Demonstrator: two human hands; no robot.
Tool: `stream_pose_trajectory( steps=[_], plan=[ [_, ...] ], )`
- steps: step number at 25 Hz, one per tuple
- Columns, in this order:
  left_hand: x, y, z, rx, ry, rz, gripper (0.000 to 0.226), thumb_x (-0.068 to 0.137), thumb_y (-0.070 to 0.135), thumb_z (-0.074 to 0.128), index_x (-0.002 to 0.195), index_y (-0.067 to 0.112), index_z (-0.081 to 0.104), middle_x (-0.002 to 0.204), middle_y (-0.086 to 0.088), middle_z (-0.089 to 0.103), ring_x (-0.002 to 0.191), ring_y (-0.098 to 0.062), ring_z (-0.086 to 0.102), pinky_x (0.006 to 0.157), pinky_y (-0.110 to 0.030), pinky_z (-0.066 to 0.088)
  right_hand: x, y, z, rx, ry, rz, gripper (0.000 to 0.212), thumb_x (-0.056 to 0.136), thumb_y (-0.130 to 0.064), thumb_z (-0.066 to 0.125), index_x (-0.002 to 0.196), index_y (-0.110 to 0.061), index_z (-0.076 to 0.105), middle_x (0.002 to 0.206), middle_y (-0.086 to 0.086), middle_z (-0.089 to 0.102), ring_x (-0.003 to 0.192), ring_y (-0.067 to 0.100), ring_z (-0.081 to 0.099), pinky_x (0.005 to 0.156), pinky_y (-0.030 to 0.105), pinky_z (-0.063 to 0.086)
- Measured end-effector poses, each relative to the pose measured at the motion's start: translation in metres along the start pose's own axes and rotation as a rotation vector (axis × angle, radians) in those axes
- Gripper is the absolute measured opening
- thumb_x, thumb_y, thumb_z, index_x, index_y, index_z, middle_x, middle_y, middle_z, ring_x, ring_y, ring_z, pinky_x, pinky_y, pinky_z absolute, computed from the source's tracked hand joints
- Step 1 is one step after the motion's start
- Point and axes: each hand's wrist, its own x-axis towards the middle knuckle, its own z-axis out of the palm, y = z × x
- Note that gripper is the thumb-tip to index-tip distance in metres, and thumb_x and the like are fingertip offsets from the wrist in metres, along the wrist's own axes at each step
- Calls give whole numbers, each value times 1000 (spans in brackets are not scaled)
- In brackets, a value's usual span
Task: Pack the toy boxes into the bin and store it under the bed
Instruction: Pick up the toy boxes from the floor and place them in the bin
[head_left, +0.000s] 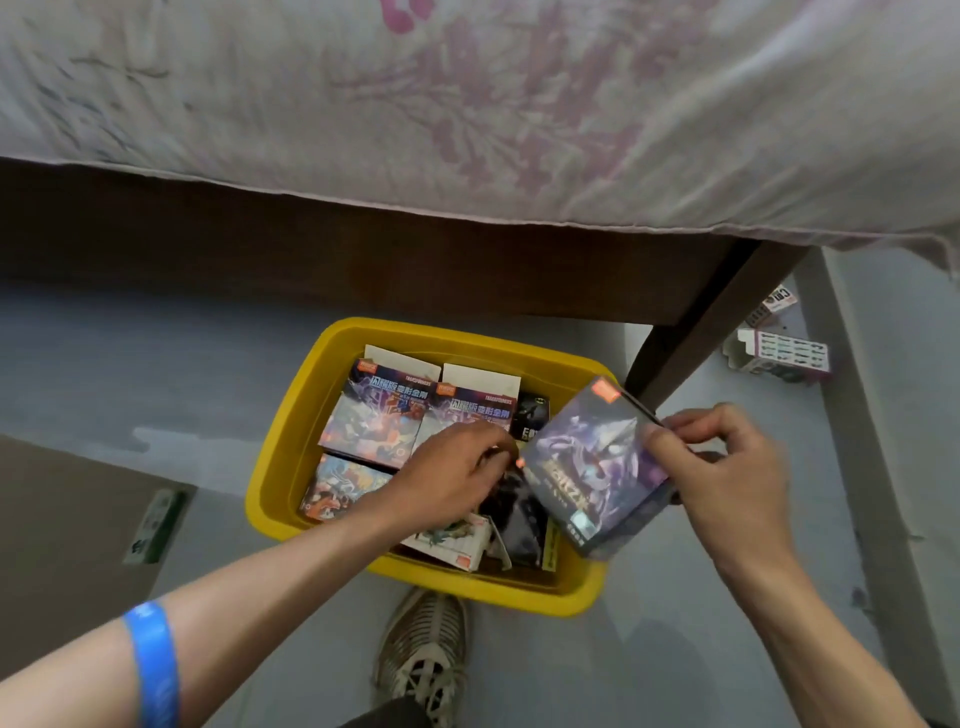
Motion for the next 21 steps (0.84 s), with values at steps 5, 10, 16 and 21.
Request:
stream_pose_trajectory(
  steps=[5,10,16,21],
  plan=[
    [29,1,17,731,-357,411,41,102,44,39,133,24,56,139,-1,55,134,-26,39,112,-47,23,2,-25,-2,-309,253,-261,35,75,-42,69,59,-25,42,78,-12,51,73,-2,54,59,9,38],
    [40,-5,46,1118,-525,340,67,99,63,29,155,27,27,158,-7,35,148,-34,19,116,-65,-5,-12,-15,44,-579,106,-295,36,82,-35,67,66,-27,36,88,-9,44,65,2,46,50,13,24],
    [27,-47,-3,855,-413,428,36,97,46,45,115,23,68,123,3,63,129,-20,42,116,-49,18,22,-8,53,-548,-148,-268,20,88,-36,67,87,-33,47,79,-17,56,68,0,53,50,16,34],
    [12,-72,-17,508,-194,480,20,91,37,63,92,21,75,100,8,73,109,-14,60,77,-37,56,64,-19,62,-530,-498,-289,14,92,-35,65,91,-34,51,82,-10,63,71,10,62,58,33,50]
  ],
)
